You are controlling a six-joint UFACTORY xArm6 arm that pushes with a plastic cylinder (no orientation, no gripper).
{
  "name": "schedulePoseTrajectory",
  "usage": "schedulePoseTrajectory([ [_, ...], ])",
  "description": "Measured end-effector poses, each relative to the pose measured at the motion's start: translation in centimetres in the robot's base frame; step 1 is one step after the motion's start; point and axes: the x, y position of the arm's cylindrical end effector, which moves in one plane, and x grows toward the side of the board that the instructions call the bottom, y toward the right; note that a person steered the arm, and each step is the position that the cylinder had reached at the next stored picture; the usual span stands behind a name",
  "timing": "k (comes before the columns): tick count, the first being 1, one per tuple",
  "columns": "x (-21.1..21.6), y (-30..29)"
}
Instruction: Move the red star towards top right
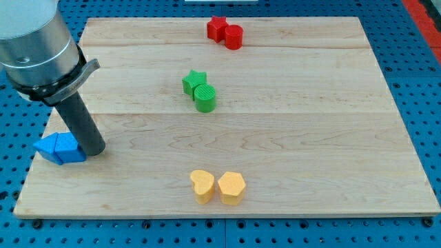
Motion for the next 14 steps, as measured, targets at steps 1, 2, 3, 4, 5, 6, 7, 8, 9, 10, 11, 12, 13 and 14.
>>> schedulePoseTrajectory([
  [1, 0.0, 0.2],
  [2, -1.1, 4.5],
  [3, -3.9, 8.5],
  [4, -9.1, 8.5],
  [5, -12.0, 4.4],
  [6, -13.3, 1.5],
  [7, -15.6, -0.9],
  [8, -19.9, 0.2],
  [9, -22.7, 4.1],
  [10, -26.1, 7.8],
  [11, -29.4, 10.1],
  [12, -31.3, 16.2],
  [13, -30.7, 22.0],
  [14, -29.0, 26.4],
])
